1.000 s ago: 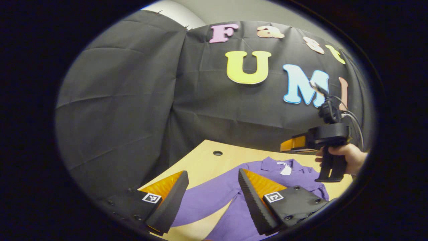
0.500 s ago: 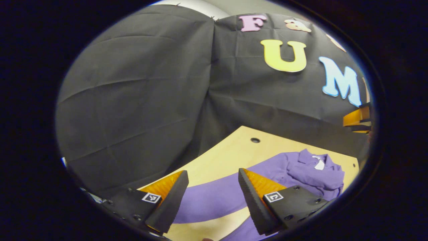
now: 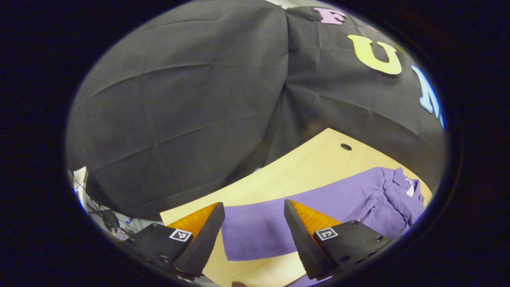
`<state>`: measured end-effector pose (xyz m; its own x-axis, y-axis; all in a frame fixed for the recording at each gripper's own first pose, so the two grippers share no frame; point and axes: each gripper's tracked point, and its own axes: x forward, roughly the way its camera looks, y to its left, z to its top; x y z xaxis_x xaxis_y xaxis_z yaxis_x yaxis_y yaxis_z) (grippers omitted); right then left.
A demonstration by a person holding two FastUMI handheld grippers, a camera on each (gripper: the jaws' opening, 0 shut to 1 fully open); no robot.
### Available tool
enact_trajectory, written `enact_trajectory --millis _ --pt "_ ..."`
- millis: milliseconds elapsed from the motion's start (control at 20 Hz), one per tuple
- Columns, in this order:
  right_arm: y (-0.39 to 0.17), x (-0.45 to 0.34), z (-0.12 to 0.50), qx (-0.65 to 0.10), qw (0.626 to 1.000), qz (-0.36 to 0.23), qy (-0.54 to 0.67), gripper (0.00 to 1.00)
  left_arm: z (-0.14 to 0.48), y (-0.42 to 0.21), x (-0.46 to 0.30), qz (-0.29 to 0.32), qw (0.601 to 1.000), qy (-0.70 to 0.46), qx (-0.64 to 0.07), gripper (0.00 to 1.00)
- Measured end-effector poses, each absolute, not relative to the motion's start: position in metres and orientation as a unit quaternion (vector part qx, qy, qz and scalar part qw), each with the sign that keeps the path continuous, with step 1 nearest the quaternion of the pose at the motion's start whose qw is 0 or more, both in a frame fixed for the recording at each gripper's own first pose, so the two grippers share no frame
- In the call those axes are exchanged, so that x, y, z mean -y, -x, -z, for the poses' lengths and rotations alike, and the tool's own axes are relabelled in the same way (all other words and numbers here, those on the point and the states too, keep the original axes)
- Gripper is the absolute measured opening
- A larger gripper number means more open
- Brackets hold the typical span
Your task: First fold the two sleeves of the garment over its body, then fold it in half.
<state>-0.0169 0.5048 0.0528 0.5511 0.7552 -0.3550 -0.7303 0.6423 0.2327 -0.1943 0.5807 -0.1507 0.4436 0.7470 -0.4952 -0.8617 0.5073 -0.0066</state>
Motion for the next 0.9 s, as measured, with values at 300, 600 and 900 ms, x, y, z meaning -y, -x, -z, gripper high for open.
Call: enact_trajectory --millis 300,600,900 --pt "0.036 -0.508 -0.043 -0.229 0.869 -0.438 -0.012 0.89 0.202 0.209 -0.589 -0.509 0.798 0.187 -0.262 1.0" --pt "0.047 -0.513 -0.048 -0.233 0.86 -0.454 -0.003 0.89 0.227 0.201 -0.582 -0.501 0.791 0.191 -0.296 0.98" --pt "0.049 -0.512 -0.042 -0.236 0.857 -0.458 -0.001 0.89 0.232 0.189 -0.578 -0.497 0.792 0.164 -0.315 0.91"
